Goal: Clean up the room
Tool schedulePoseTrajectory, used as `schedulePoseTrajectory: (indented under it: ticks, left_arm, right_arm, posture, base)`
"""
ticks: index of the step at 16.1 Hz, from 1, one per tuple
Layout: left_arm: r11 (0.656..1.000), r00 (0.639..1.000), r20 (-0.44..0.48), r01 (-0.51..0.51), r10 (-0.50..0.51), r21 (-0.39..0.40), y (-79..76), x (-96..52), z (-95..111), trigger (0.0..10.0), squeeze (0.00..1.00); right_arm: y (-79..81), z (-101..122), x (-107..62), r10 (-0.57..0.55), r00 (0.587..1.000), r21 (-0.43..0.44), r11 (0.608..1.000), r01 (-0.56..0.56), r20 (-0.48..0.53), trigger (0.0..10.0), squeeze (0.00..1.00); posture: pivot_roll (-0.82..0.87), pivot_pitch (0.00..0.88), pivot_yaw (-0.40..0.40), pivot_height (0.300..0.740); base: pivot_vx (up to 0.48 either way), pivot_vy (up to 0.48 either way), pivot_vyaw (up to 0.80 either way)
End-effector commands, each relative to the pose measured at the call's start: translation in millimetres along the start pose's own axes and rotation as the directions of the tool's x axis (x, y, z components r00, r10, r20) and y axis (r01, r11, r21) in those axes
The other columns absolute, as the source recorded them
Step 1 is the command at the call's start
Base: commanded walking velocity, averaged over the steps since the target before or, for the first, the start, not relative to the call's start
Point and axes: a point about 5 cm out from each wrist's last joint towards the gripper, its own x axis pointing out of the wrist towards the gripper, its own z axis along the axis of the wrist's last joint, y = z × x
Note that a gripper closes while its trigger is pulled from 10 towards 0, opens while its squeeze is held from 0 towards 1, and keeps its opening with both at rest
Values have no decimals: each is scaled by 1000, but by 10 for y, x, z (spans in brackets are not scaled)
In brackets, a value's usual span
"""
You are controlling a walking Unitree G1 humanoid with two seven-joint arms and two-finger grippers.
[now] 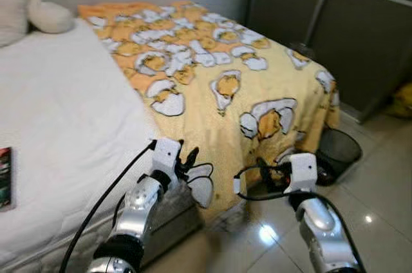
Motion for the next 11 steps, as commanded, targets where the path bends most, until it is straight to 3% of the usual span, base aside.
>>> schedulePoseTrajectory:
  ticks: [1,2,4,6,7,9,11]
  left_arm:
    - [997,997,19,-69,70,-25,42,16,61,10000,1000]
    - [972,974,2,-225,225,70,193,-1,92,10000,0]
    - [916,918,29,-397,396,66,400,-185,131,10000,0]
    - [886,891,14,-453,454,99,431,-305,85,10000,0]
    - [877,881,6,-471,473,97,437,-313,72,10000,0]
    - [817,817,-60,-564,573,122,514,-221,42,10000,0]
    - [825,824,-77,-549,561,136,496,-193,40,10000,0]
  right_arm:
    - [-49,52,29,-30,999,3,1000,30,31,10000,0]
    - [-55,60,17,-58,997,21,998,57,52,10000,0]
    - [-63,79,-39,-98,991,24,995,96,89,10000,0]
    - [-56,67,-50,-103,991,19,995,102,85,10000,0]
    - [-55,61,-47,-106,991,21,994,104,82,10000,0]
    - [-40,81,9,-101,991,13,995,101,84,10000,0]
    - [-38,108,30,-92,991,1,996,92,92,10000,0]
  posture:
    - [84,0,-5,740]
    - [91,0,-10,740]
    - [80,0,-6,740]
    - [77,0,-4,740]
    - [77,0,-4,740]
    - [76,0,-5,740]
    - [76,0,-8,740]
  base:
    - [0,0,0]
    - [0,0,0]
    - [0,-240,0]
    - [0,-457,569]
    - [0,-446,544]
    - [0,-450,519]
    - [0,-452,519]
